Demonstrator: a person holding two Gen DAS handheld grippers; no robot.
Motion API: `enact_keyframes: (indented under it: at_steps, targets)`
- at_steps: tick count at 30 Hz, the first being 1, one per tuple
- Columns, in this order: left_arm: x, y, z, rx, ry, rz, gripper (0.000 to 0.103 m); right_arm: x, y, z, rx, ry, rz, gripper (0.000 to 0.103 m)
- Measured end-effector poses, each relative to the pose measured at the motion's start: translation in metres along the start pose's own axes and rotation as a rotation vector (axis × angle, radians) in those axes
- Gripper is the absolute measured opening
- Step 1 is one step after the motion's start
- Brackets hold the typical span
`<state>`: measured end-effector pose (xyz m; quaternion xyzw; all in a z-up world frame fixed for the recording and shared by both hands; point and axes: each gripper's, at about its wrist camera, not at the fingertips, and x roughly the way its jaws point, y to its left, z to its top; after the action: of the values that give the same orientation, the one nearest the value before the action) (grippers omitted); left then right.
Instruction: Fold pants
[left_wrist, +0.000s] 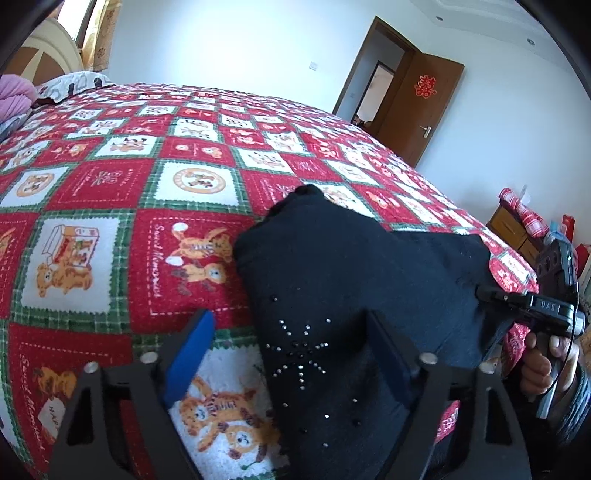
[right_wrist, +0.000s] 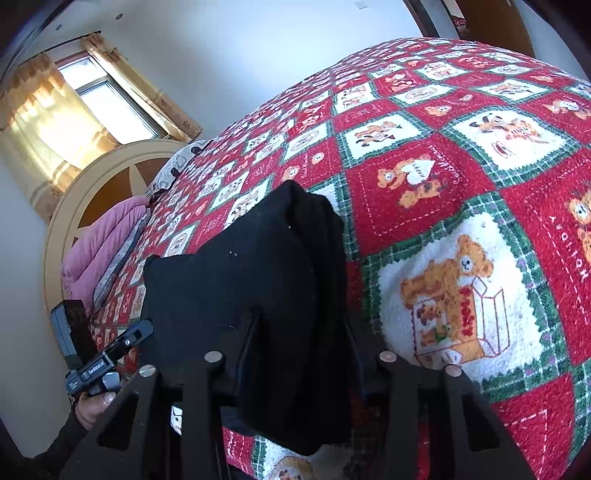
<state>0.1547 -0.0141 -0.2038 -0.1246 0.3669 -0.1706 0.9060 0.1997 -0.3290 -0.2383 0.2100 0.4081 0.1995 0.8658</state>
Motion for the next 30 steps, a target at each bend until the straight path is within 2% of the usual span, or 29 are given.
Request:
enact_keyframes:
  at_steps: [1, 3, 5, 7, 8, 9, 10, 11, 15, 21, 30]
  targets:
    - [-0.001, 0.001, 0.0, -0.008, 0.0, -0.012, 0.067, -0.001, 0.002, -0.001, 0.002, -0.002, 0.021, 0.032]
    - [-0.001, 0.0, 0.0, -0.013, 0.006, -0.022, 0.065, -0.005, 0.006, -0.003, -0.006, -0.011, 0.044, 0.032]
    - [0.001, -0.002, -0.001, -0.003, 0.006, -0.018, 0.065, -0.004, 0.011, -0.004, -0.034, -0.012, 0.027, 0.032]
    - [0.001, -0.002, 0.0, 0.0, 0.005, -0.028, 0.055, -0.001, 0.006, -0.004, -0.014, 0.0, 0.025, 0.031]
    - [0.002, -0.001, 0.0, -0.008, 0.011, -0.058, 0.038, -0.002, 0.004, -0.004, -0.004, 0.001, 0.035, 0.029]
    - [0.001, -0.001, 0.001, -0.014, 0.013, -0.076, 0.027, -0.003, 0.004, -0.004, -0.002, -0.002, 0.041, 0.029]
    - [-0.001, -0.002, 0.002, -0.012, 0.008, -0.079, 0.019, -0.005, 0.007, -0.004, -0.016, -0.007, 0.04, 0.028]
    - [-0.003, -0.003, 0.002, -0.007, 0.002, -0.079, 0.016, -0.007, 0.009, -0.005, -0.028, -0.011, 0.036, 0.028]
    - [-0.01, 0.003, 0.003, -0.043, -0.011, -0.115, 0.012, -0.015, 0.024, -0.006, -0.083, -0.04, 0.025, 0.026]
    - [-0.019, 0.008, 0.006, -0.067, -0.028, -0.142, 0.011, -0.022, 0.034, -0.006, -0.091, -0.066, 0.047, 0.026]
    - [-0.042, 0.017, 0.017, -0.066, -0.087, -0.119, 0.011, -0.018, 0.057, 0.005, -0.122, -0.068, 0.087, 0.026]
